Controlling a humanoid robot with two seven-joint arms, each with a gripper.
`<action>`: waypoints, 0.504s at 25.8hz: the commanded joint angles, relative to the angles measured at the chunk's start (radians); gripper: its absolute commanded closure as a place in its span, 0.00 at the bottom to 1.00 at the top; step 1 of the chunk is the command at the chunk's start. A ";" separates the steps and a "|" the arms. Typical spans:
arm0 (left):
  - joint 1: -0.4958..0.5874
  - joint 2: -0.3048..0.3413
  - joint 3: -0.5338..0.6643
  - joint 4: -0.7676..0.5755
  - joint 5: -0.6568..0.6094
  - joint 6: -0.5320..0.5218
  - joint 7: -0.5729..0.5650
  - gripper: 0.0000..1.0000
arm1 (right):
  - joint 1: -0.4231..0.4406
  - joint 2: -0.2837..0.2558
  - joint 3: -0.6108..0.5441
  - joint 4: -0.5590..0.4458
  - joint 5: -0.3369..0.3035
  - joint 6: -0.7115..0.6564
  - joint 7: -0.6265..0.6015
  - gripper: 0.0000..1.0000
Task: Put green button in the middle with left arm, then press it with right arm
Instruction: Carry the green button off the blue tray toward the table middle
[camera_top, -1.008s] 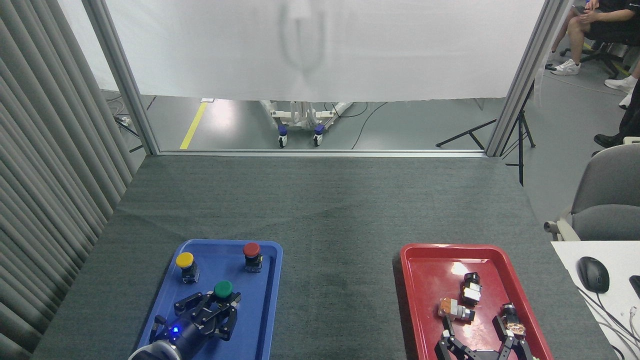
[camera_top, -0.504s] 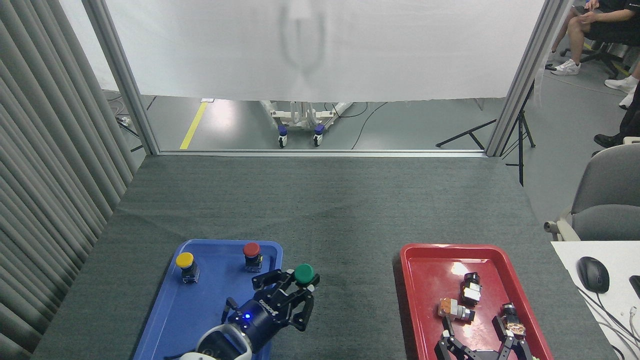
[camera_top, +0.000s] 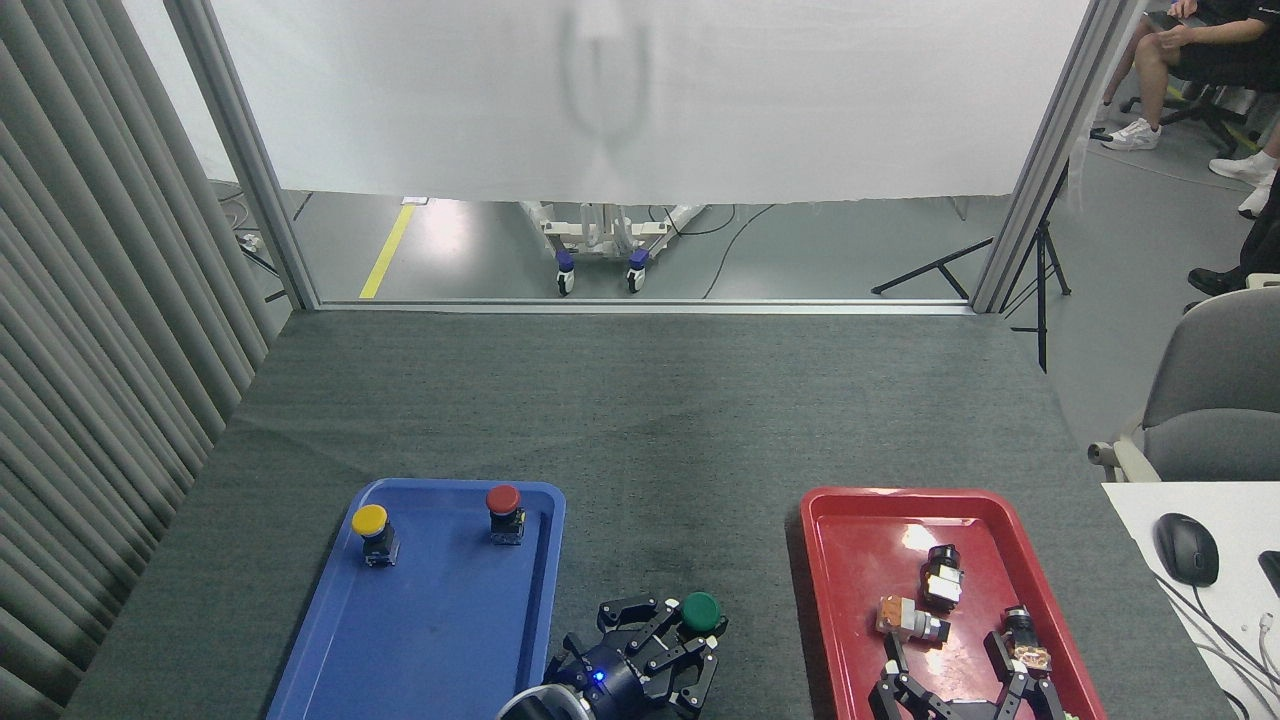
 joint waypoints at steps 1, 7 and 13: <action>0.000 -0.001 -0.018 0.021 -0.004 0.003 0.002 1.00 | 0.000 0.000 0.002 0.001 0.000 -0.003 -0.003 0.00; 0.005 0.004 -0.018 0.023 -0.002 0.003 0.012 0.70 | 0.000 0.000 0.002 0.004 0.000 -0.001 -0.003 0.00; 0.011 0.004 -0.018 0.021 0.001 0.034 0.017 0.02 | 0.002 0.000 0.002 0.005 0.000 -0.003 -0.007 0.00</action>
